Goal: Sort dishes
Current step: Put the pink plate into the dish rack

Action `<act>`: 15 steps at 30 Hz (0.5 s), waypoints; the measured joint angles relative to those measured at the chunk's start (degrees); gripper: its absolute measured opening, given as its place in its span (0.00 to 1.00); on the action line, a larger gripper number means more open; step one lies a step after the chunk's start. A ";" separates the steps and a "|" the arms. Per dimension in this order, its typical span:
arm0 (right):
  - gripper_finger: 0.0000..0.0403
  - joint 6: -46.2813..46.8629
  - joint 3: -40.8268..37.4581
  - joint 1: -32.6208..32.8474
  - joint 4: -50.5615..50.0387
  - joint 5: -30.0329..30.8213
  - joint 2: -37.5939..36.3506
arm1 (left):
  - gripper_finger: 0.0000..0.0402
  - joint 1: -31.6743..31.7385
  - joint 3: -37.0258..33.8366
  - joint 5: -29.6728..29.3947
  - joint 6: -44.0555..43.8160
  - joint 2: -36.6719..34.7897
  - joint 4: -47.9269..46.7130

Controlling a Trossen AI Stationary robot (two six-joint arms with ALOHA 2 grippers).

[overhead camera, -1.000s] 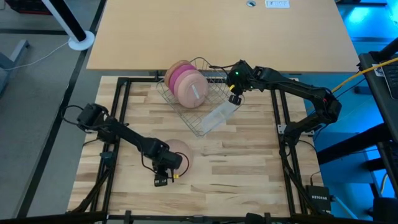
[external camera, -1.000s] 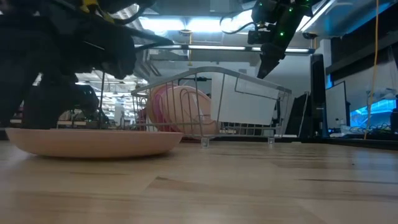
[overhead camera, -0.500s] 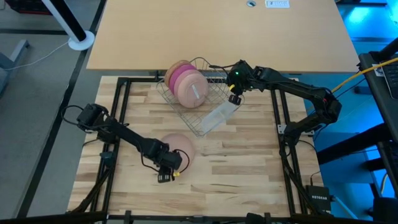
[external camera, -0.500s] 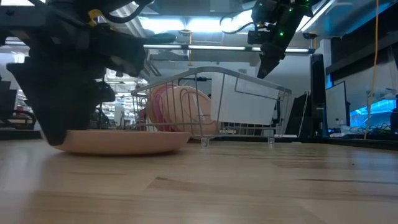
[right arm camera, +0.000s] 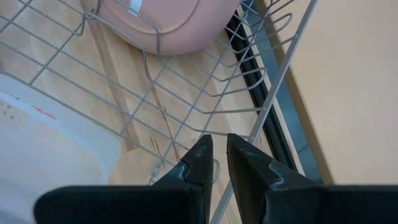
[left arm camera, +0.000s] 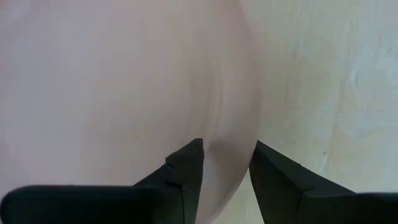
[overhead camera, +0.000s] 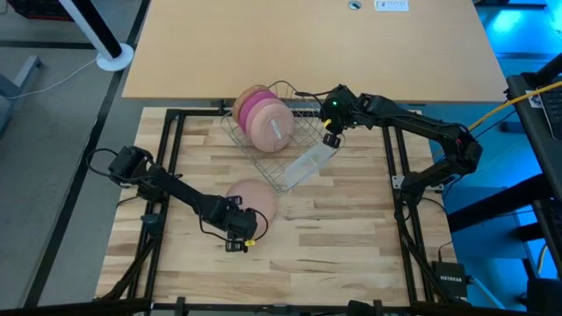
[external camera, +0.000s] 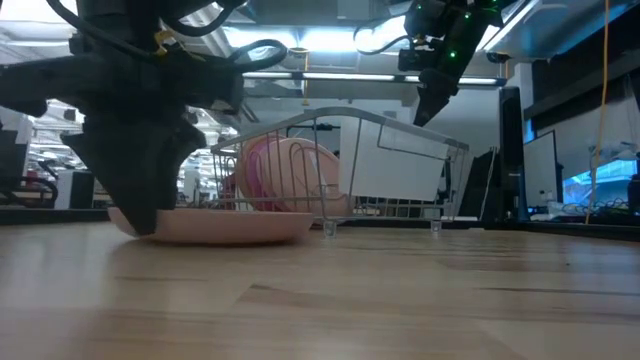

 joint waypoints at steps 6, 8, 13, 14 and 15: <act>0.13 0.02 0.00 0.00 0.00 0.02 0.00 | 0.23 0.00 0.00 -0.53 1.79 0.00 0.14; 0.13 0.00 0.00 0.00 -0.02 0.02 0.00 | 0.21 0.00 0.00 -0.53 1.79 0.00 0.18; 0.13 0.00 0.00 0.00 -0.02 0.00 0.00 | 0.18 0.02 -0.01 -0.53 1.66 0.00 1.14; 0.13 0.02 0.00 0.00 0.00 0.00 0.00 | 0.18 0.02 -0.02 -0.53 1.64 0.00 1.68; 0.13 0.02 0.00 0.00 -0.01 0.01 0.00 | 0.18 0.02 -0.02 -0.53 1.74 0.00 2.10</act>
